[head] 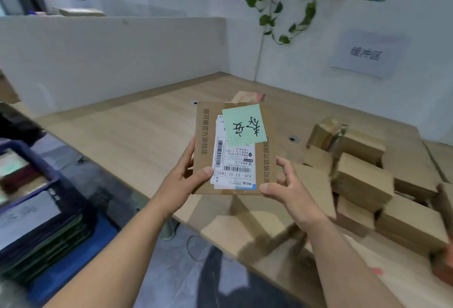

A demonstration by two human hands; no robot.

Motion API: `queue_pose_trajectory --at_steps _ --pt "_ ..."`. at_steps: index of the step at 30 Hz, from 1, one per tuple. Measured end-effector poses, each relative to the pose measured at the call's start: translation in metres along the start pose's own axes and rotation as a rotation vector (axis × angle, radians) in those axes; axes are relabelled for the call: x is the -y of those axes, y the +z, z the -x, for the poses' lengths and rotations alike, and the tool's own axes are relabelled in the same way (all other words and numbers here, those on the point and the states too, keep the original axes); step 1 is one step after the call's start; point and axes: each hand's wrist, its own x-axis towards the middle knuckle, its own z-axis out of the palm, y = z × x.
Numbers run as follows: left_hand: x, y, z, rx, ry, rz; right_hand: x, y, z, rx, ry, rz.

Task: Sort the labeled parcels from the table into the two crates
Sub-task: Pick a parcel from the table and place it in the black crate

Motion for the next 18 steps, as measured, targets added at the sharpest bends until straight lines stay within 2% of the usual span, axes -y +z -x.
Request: queue_pose_trajectory --at_steps 11,18 --pt "0.002 -0.181 0.067 -0.266 -0.071 -0.174 0.002 0.185 -0.063 0.249 -0.05 0.029" --pt "0.007 -0.275 0.139 -0.626 -0.139 -0.382 0.007 0.283 -0.094 0.459 -0.043 0.052"
